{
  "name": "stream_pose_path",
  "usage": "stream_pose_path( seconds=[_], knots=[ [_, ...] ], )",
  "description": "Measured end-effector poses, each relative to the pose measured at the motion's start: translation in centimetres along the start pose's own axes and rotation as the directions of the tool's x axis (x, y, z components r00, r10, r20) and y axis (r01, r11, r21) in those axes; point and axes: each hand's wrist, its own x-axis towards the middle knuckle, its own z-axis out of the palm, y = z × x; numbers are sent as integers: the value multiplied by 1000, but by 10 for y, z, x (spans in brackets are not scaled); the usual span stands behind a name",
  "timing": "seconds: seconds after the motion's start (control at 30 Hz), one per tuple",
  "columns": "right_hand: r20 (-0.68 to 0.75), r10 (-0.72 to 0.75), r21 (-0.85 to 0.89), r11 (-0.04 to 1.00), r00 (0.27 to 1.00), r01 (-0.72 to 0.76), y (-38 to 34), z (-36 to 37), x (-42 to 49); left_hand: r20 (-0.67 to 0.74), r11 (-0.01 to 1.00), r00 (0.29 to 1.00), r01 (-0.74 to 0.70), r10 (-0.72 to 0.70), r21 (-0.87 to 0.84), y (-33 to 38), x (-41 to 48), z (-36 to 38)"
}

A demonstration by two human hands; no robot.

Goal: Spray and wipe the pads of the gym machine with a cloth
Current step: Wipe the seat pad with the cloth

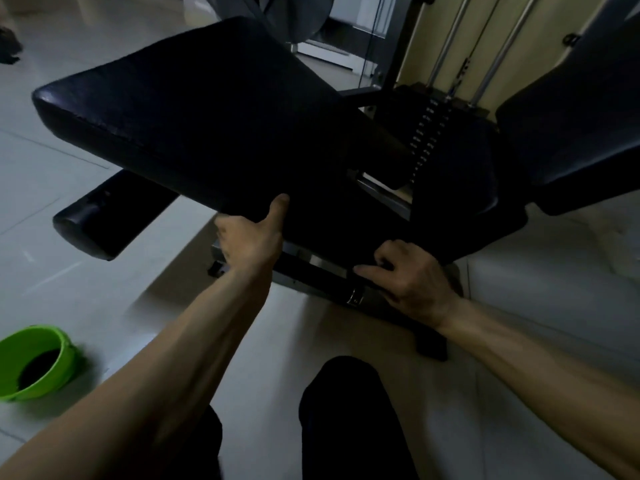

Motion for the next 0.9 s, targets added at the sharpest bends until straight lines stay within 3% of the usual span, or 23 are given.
stream_pose_path(
  seconds=[0.1,0.2,0.27,0.37,0.4,0.57,0.73,0.9],
  knots=[
    [-53,-48,7,999,997,48,-9,5,28,22,996,995,-94,94,11,-2,3,-3],
    [-15,-1,2,1000,1000,1,-2,6,1,9,986,986,-167,167,-3,-5,4,-2],
    [30,89,-27,996,996,-88,6,3,-33,-22,991,991,-133,133,-24,-6,3,1],
    [-3,313,-101,945,950,-312,23,-18,-78,-12,995,995,-101,101,-17,-8,3,4],
    [-24,327,-106,939,945,-328,25,-28,-87,-4,995,995,-102,102,-17,-9,2,4],
    [-93,126,-62,989,988,-132,2,-26,-53,18,993,992,-121,122,-13,-5,-3,3],
    [-132,-7,5,1000,991,7,-12,16,25,178,997,983,-38,51,-72,17,3,-30],
    [-166,-91,25,995,982,97,-39,27,89,-69,972,998,-29,14,-233,64,31,-77]
  ],
)
